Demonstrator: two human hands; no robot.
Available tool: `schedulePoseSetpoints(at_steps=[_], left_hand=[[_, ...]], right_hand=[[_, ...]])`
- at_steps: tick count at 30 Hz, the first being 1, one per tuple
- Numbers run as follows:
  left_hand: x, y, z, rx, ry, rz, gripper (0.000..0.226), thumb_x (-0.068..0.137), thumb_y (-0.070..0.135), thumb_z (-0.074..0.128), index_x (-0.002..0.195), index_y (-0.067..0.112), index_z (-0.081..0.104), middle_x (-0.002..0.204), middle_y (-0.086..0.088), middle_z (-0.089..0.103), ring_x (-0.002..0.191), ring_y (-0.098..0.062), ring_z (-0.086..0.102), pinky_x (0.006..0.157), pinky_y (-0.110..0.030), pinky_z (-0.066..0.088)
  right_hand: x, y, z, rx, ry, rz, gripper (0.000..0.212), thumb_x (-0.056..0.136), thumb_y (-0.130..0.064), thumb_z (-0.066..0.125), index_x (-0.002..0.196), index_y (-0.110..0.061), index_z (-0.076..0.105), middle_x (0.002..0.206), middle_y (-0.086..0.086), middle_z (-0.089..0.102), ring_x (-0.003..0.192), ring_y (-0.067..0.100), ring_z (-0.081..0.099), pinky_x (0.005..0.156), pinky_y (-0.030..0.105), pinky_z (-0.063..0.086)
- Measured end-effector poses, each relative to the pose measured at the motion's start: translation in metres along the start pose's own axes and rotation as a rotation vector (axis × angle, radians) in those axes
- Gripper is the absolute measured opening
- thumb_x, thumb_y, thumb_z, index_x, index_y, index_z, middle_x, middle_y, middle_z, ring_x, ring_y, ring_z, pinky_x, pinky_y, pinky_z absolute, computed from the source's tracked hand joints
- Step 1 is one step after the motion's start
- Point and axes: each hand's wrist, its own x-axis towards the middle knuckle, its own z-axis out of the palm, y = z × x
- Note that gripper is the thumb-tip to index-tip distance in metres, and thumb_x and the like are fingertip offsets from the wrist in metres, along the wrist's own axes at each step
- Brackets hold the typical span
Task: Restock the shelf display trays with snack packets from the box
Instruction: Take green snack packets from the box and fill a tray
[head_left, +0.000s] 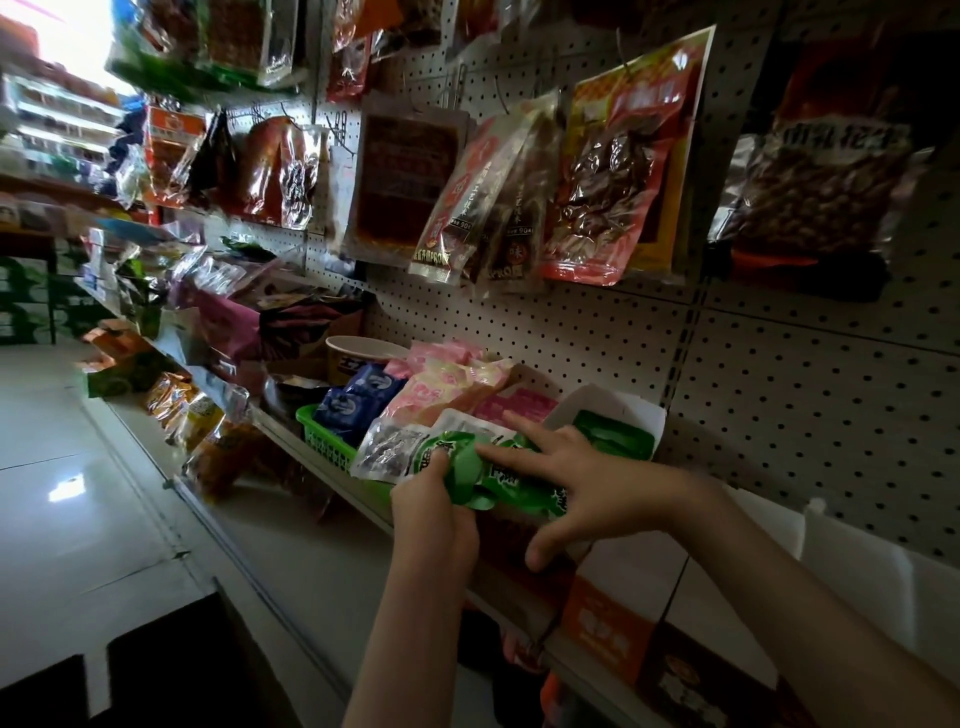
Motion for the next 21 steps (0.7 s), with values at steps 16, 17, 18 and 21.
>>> schedulePoseSetpoints(at_steps=[16, 17, 18, 21], left_hand=[[0.012, 0.007, -0.014, 0.104, 0.266, 0.198, 0.044, 0.099, 0.012, 0.053, 0.137, 0.007, 0.032, 0.115, -0.017, 0.055, 0.095, -0.033, 0.063, 0.072, -0.048, 0.056], [0.011, 0.006, -0.014, 0.138, 0.247, 0.208, 0.040, 0.099, 0.012, 0.052, 0.134, 0.011, 0.033, 0.108, -0.014, 0.054, 0.090, -0.030, 0.063, 0.070, -0.047, 0.055], [0.010, 0.004, -0.014, 0.157, 0.216, 0.219, 0.036, 0.099, 0.012, 0.051, 0.131, 0.014, 0.034, 0.102, -0.011, 0.055, 0.085, -0.028, 0.063, 0.066, -0.043, 0.055], [0.005, -0.001, -0.012, 0.214, 0.160, 0.222, 0.039, 0.100, 0.013, 0.050, 0.135, 0.015, 0.033, 0.098, -0.009, 0.057, 0.083, -0.026, 0.064, 0.072, -0.044, 0.056]], right_hand=[[0.023, 0.033, -0.038, 0.090, 0.568, 0.303, 0.025, 0.097, -0.029, 0.051, 0.104, -0.009, 0.064, 0.097, 0.007, 0.064, 0.076, 0.013, 0.055, 0.057, 0.024, 0.043], [0.027, 0.031, -0.035, 0.054, 0.526, 0.313, 0.024, 0.097, -0.029, 0.052, 0.100, -0.008, 0.065, 0.095, 0.008, 0.064, 0.076, 0.014, 0.055, 0.061, 0.026, 0.044], [0.032, 0.029, -0.031, 0.039, 0.482, 0.323, 0.024, 0.096, -0.029, 0.053, 0.099, -0.008, 0.065, 0.093, 0.008, 0.063, 0.078, 0.016, 0.056, 0.065, 0.029, 0.046], [0.047, 0.020, -0.017, 0.003, 0.410, 0.315, 0.025, 0.095, -0.030, 0.054, 0.096, -0.008, 0.065, 0.090, 0.006, 0.063, 0.082, 0.020, 0.060, 0.069, 0.031, 0.050]])
